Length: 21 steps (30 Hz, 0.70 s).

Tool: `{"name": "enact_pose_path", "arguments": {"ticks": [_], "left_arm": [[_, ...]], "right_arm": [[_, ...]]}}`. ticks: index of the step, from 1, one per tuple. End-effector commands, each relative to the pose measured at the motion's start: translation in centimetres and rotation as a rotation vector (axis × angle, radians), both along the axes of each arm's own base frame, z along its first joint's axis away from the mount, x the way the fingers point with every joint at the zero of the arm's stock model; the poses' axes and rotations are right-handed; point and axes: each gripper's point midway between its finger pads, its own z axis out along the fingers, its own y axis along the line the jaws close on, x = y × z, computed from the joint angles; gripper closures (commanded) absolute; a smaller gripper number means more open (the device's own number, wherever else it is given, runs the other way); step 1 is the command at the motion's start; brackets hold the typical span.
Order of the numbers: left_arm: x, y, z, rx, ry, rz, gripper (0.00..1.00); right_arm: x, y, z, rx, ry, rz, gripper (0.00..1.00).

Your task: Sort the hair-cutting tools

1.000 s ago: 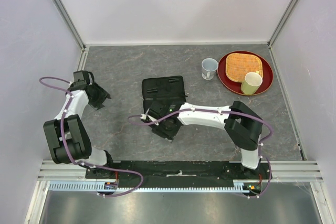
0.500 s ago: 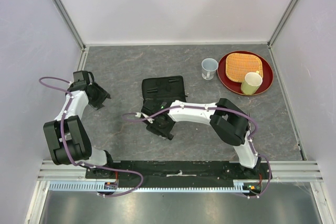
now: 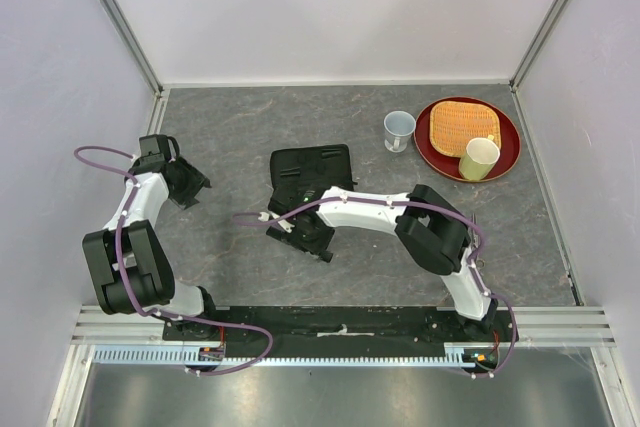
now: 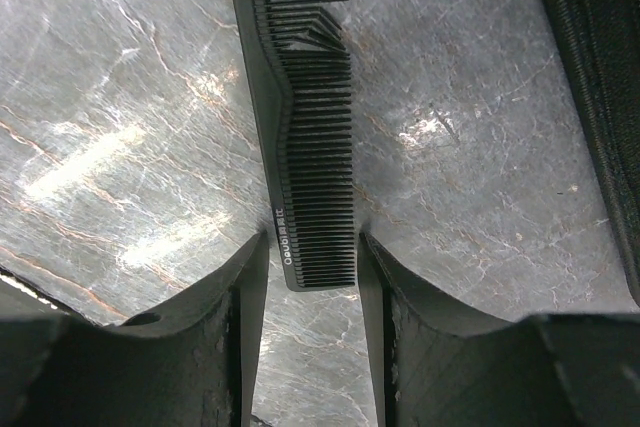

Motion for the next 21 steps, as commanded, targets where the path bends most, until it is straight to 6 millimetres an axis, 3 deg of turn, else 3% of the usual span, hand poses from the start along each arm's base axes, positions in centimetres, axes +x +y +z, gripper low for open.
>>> {"name": "enact_pose_path", "arguments": {"ticks": [1,15,21], "left_arm": [[0.8,0.2,0.9,0.010,-0.050,-0.026,0.42],[0.9,0.1,0.9,0.006,-0.048,-0.031,0.42],[0.9,0.1,0.9,0.006,-0.050,-0.033,0.42]], "right_arm": [[-2.2,-2.4,-3.1,-0.129,0.099,0.013,0.53],[-2.1,-3.3,-4.7,-0.248,0.101,0.014,0.46],[-2.1,-3.5,-5.3,-0.279,0.094,0.023,0.53]]}}
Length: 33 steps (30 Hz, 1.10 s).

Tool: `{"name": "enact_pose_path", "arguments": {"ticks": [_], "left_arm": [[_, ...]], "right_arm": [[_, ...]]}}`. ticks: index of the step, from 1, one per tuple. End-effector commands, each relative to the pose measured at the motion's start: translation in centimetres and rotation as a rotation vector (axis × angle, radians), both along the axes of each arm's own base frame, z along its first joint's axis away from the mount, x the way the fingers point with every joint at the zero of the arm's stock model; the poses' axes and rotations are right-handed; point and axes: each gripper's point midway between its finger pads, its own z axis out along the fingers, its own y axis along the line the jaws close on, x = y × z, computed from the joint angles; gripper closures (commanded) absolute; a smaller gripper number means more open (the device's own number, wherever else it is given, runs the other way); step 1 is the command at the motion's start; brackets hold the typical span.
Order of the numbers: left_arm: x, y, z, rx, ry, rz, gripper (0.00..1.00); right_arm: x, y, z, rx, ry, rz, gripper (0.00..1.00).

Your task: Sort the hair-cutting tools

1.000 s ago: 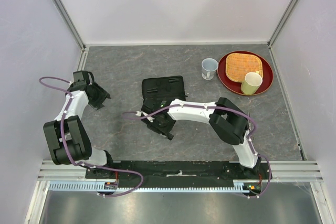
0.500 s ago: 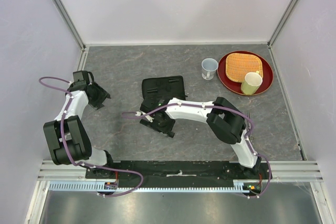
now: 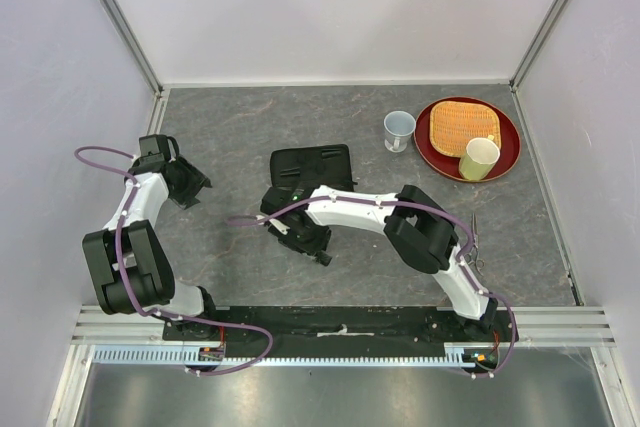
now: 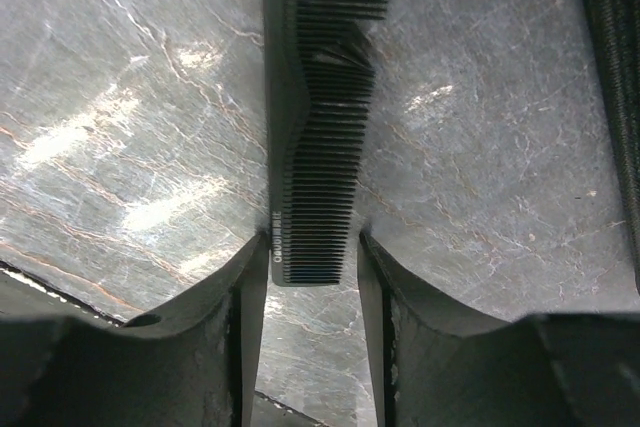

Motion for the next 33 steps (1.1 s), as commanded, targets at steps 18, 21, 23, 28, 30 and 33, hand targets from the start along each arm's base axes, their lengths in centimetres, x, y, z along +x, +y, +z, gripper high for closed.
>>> {"name": "enact_pose_path", "arguments": {"ticks": [18,21,23,28,30,33], "left_arm": [[0.8,0.4,0.7,0.016,-0.043,-0.025,0.42],[0.8,0.3,0.7,0.015,-0.045,-0.028,0.42],[0.7,0.3,0.7,0.014,-0.044,-0.026,0.42],[0.7,0.3,0.8,0.015,-0.045,-0.028,0.42],[0.7,0.3,0.8,0.015,-0.045,-0.028,0.42],[0.7,0.3,0.8,0.017,-0.046,-0.027,0.42]], "right_arm": [[-1.0,-2.4,-3.6,-0.139,-0.010,0.003,0.70],[-0.7,-1.7,-2.5,-0.108,-0.023,0.002,0.70],[-0.5,-1.3,-1.5,-0.085,-0.035,0.001,0.70],[-0.4,-0.8,0.0,-0.054,-0.040,0.007,0.70],[-0.4,-0.6,0.6,-0.039,-0.041,0.013,0.70],[-0.4,-0.3,1.3,-0.021,-0.039,0.016,0.70]]}}
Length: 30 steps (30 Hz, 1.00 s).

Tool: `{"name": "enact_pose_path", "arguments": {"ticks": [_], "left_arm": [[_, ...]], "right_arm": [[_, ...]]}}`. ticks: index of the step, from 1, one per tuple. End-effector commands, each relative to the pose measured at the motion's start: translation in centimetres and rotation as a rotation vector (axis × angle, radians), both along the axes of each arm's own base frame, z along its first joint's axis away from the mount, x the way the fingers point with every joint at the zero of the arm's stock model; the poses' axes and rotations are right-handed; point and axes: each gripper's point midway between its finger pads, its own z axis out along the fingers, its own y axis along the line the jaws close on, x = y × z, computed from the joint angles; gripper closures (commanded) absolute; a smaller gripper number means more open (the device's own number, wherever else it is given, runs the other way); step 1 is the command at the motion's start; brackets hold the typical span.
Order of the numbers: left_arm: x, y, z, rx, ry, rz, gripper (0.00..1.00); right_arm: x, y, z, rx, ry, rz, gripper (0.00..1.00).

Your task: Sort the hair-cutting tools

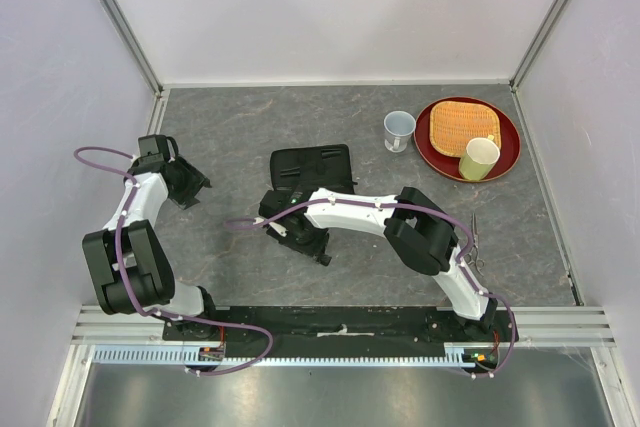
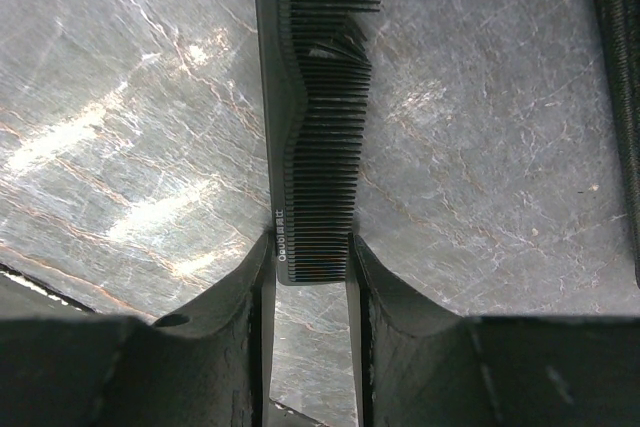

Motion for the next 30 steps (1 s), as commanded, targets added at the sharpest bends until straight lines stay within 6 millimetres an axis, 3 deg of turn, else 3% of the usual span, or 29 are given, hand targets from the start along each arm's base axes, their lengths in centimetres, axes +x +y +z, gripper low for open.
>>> {"name": "enact_pose_path", "arguments": {"ticks": [1,22,30], "left_arm": [[0.7,0.2,0.8,0.019,-0.046,-0.029,0.42],[0.7,0.3,0.8,0.021,-0.047,-0.027,0.42],[0.7,0.3,1.0,0.021,-0.051,-0.024,0.42]], "right_arm": [[-0.2,-0.3,1.1,-0.009,-0.014,0.010,0.70],[0.6,1.8,5.6,0.105,-0.054,0.011,0.71],[1.9,1.9,8.0,0.121,-0.128,0.001,0.71]]}}
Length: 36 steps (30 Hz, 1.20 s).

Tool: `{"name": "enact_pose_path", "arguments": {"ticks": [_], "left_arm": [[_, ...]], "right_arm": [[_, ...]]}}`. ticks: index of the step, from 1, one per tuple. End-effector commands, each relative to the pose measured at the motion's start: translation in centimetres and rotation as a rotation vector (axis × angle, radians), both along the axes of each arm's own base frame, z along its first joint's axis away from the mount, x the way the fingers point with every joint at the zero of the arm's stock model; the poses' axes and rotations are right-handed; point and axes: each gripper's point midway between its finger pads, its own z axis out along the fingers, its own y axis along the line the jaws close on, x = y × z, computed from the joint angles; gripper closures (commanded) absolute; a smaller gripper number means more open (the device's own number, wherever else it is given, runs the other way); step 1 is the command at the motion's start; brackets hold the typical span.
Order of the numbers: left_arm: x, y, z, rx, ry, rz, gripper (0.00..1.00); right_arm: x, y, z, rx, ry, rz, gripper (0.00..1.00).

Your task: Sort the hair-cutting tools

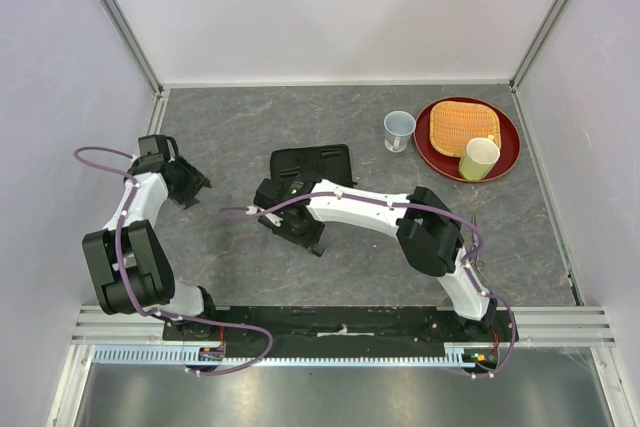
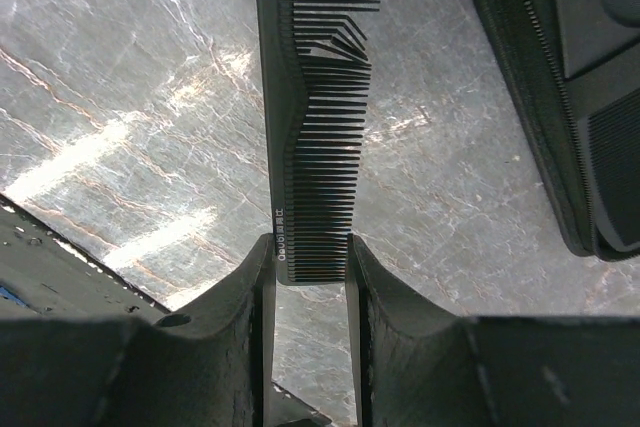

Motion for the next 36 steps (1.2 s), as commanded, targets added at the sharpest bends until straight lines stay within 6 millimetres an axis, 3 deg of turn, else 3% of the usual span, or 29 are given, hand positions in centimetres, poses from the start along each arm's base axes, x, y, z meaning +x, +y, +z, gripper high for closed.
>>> {"name": "enact_pose_path", "arguments": {"ticks": [1,8,11,14,17,18,20,26,36], "left_arm": [[0.7,0.4,1.0,0.023,-0.054,-0.025,0.42],[1.1,-1.0,1.3,-0.026,-0.111,-0.081,0.41],[1.9,-3.0,1.9,-0.103,-0.196,-0.167,0.41],[2.4,-6.4,3.3,-0.255,-0.332,-0.291,0.41],[1.8,-9.6,4.9,-0.417,-0.432,-0.395,0.41],[2.2,-10.5,6.6,-0.458,-0.513,-0.449,0.41],[1.4,-12.5,8.1,-0.528,-0.580,-0.548,0.40],[0.4,-18.0,11.1,-0.550,-0.688,-0.775,0.39],[1.6,-24.4,13.2,-0.548,-0.775,-0.904,0.36]], "right_arm": [[1.4,0.5,4.7,0.065,-0.096,-0.010,0.71],[3.7,-0.3,6.5,0.088,-0.152,-0.081,0.72],[5.0,-1.1,7.2,0.096,-0.176,-0.132,0.72],[6.3,-1.8,8.0,0.114,-0.192,-0.191,0.72],[7.5,-2.4,8.7,0.135,-0.203,-0.259,0.72],[7.8,-2.5,9.0,0.143,-0.205,-0.276,0.72],[8.7,-2.9,9.3,0.159,-0.210,-0.328,0.72],[10.6,-3.5,10.9,0.231,-0.222,-0.402,0.72],[10.0,-3.7,13.5,0.330,-0.198,-0.412,0.73]]}}
